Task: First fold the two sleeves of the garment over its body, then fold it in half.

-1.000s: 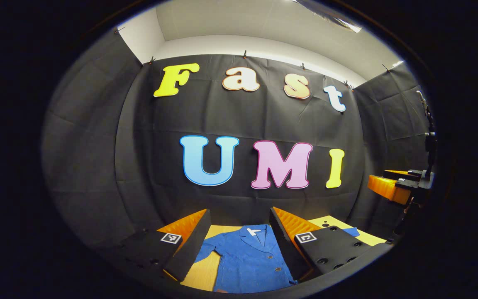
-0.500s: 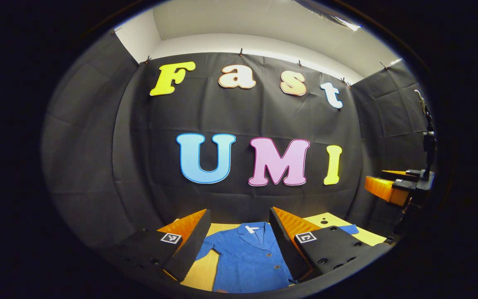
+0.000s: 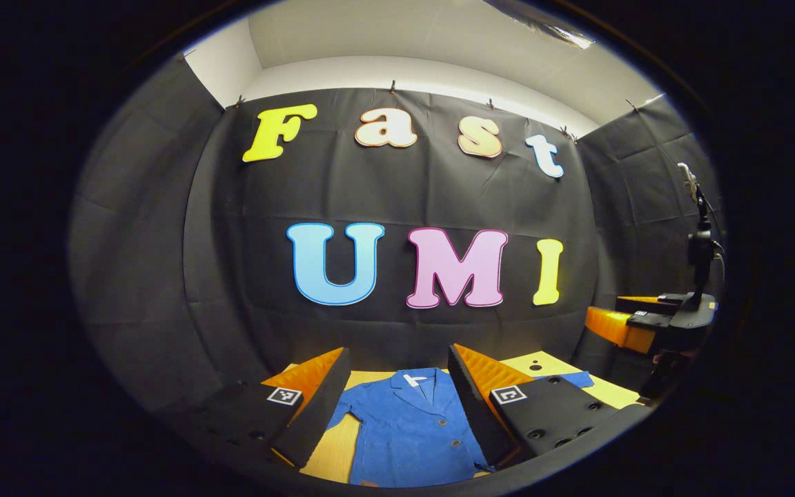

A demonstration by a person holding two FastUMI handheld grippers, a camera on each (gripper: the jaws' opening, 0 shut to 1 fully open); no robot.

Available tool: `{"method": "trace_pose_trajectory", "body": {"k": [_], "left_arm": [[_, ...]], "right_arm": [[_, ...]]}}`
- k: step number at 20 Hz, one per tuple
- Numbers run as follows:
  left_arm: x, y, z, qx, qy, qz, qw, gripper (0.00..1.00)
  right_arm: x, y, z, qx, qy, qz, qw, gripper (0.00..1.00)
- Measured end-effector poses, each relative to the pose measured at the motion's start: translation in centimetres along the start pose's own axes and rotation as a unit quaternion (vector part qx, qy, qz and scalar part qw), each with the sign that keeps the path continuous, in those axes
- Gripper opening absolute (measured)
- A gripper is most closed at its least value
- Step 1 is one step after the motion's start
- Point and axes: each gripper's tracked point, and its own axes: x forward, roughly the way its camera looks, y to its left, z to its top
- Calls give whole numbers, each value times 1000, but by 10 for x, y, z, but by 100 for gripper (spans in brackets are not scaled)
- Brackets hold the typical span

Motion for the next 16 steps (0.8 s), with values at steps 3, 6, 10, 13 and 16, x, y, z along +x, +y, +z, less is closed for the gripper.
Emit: {"method": "trace_pose_trajectory", "body": {"k": [3,6,10,13,16], "left_arm": [[2,-5,-3,-1,4,3,1000,82],[8,-13,-7,1,10,5,1000,82],[18,-27,-8,3,15,7,1000,82],[27,-37,-14,3,22,16,1000,82],[36,-48,-20,2,28,26,999,82]], "right_arm": [[13,-12,-18,9,22,-4,1000,96],[33,-26,-44,9,51,-8,999,96],[56,-50,-76,20,84,-12,996,96],[76,-74,-107,23,123,-20,992,96],[93,-96,-140,40,164,-26,985,96]]}}
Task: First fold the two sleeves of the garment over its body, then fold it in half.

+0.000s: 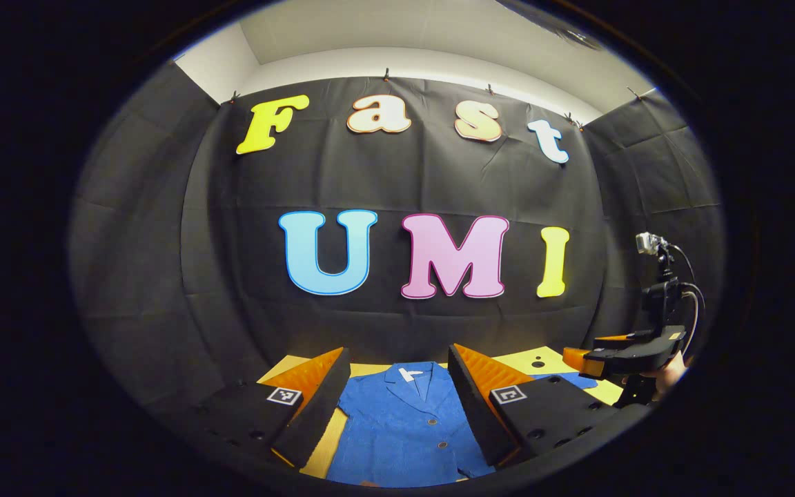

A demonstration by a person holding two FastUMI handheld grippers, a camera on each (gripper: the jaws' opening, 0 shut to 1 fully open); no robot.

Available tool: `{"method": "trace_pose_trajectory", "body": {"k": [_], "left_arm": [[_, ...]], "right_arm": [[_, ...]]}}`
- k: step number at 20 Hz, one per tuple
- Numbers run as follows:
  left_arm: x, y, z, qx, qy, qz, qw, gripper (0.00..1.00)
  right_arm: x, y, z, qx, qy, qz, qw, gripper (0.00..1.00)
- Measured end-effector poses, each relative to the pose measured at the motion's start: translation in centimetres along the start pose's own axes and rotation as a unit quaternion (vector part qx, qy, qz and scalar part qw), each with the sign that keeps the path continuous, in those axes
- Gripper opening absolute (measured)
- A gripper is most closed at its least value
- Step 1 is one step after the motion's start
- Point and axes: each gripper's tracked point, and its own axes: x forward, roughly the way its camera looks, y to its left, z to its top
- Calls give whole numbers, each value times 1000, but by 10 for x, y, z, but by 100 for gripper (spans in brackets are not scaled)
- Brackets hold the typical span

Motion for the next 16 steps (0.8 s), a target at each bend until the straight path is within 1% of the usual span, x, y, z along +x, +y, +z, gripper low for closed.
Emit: {"method": "trace_pose_trajectory", "body": {"k": [6,9,11,13,16], "left_arm": [[17,-16,-13,2,19,22,1000,82],[29,-26,-19,-2,34,26,999,82],[36,-33,-23,-1,42,23,999,82],[44,-43,-28,-5,50,11,999,82],[56,-50,-31,0,54,8,998,82]], "right_arm": [[66,-69,-51,26,83,-33,996,97],[99,-112,-80,32,120,-64,990,97],[118,-142,-106,49,159,-85,982,97],[142,-173,-123,74,180,-113,974,98],[164,-222,-148,100,205,-157,961,97]]}}
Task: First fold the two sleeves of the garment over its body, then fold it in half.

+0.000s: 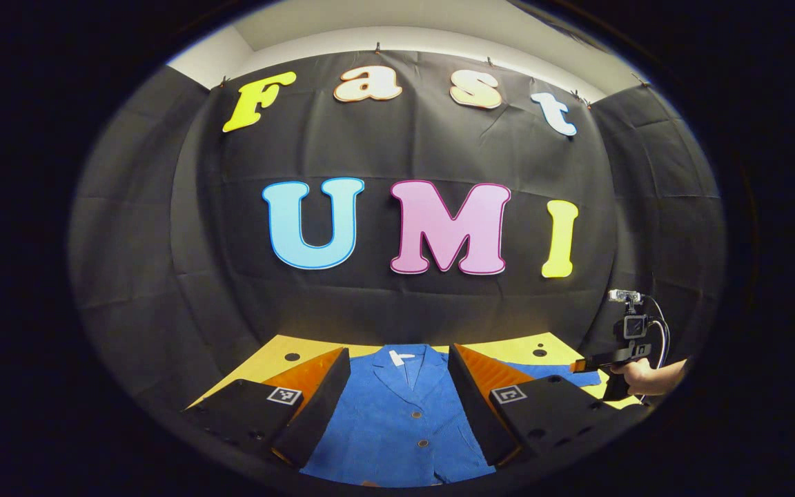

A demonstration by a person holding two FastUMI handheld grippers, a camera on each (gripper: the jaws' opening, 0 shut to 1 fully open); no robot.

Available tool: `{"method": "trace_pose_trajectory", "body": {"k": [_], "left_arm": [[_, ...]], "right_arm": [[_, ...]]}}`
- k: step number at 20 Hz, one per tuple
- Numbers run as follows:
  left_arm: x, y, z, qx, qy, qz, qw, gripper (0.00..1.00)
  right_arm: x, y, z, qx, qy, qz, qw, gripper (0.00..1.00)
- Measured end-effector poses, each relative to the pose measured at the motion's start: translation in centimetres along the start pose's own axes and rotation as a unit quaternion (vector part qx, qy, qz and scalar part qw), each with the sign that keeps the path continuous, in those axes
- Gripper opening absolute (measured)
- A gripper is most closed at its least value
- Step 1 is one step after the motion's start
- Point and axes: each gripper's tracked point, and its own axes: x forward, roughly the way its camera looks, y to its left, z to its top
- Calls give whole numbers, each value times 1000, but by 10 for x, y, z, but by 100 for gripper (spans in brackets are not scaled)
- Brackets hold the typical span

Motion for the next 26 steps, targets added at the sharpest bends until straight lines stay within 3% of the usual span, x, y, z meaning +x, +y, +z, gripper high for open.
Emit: {"method": "trace_pose_trajectory", "body": {"k": [5,10,16,17,20,22,23,25,26], "left_arm": [[18,-10,-8,-8,16,-8,1000,82],[26,-18,-17,-13,33,-7,999,82],[31,-32,-17,-8,35,-14,999,82],[32,-35,-16,-7,34,-16,999,82],[33,-41,-15,-4,33,-20,999,82],[32,-43,-15,-1,32,-20,999,82],[32,-43,-14,-2,31,-20,999,82],[30,-41,-15,-4,31,-16,999,82],[29,-40,-15,-4,32,-13,999,82]], "right_arm": [[48,-53,-21,70,63,-37,995,99],[78,-95,-33,61,90,-96,989,99],[78,-85,-34,52,92,-89,990,100],[82,-82,-32,50,92,-84,991,92],[88,-67,-35,60,95,-60,992,45],[87,-68,-36,74,105,-64,990,14],[88,-68,-36,81,105,-58,990,9],[86,-51,-38,94,113,-12,989,5],[81,-49,-41,81,115,-10,990,5]]}}
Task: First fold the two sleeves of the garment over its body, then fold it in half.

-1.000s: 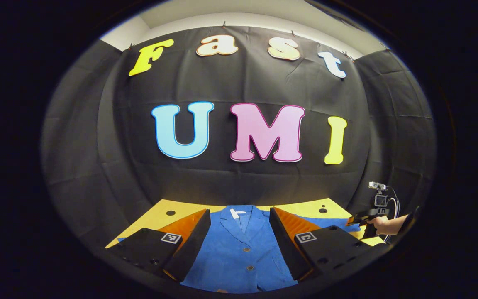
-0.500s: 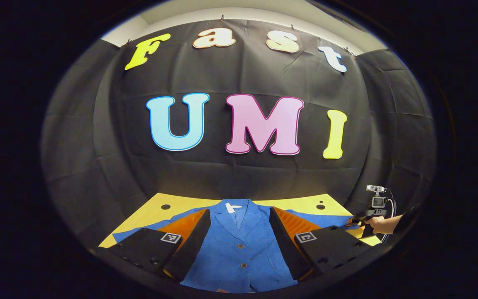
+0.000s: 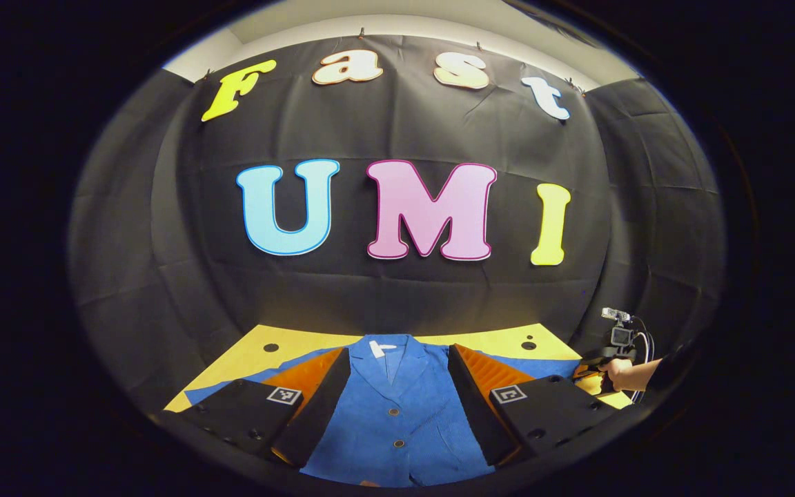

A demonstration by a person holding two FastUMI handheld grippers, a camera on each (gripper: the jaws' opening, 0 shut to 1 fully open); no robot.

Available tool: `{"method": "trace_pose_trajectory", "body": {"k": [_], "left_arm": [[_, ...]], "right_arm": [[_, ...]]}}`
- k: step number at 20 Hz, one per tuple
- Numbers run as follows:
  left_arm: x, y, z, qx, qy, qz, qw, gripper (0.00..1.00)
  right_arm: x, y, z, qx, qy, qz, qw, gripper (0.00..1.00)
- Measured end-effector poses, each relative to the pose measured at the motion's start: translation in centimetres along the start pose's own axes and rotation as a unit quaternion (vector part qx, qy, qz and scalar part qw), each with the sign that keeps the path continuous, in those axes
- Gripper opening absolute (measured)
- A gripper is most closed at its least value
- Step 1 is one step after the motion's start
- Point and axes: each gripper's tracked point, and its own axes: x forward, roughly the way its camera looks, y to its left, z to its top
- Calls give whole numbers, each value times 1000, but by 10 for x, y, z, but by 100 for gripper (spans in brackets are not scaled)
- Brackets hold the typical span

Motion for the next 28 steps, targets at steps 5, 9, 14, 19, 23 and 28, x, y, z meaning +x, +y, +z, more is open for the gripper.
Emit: {"method": "trace_pose_trajectory", "body": {"k": [5,9,14,19,23,28], "left_arm": [[-12,15,1,-2,1,14,1000,82],[-20,31,-2,-4,7,20,1000,82],[-35,55,-1,-13,1,32,999,82],[-55,93,-9,-26,2,54,998,82],[-70,130,-25,-60,13,77,995,82],[-88,180,-41,-68,16,116,991,82]], "right_arm": [[-29,49,20,-36,-46,39,998,5],[-56,117,26,-68,-66,81,992,5],[-91,239,-2,-131,-61,156,977,4],[-124,371,-47,-174,-47,228,957,4],[-146,465,-102,-195,-24,276,941,4],[-149,550,-182,-218,15,312,925,4]]}}
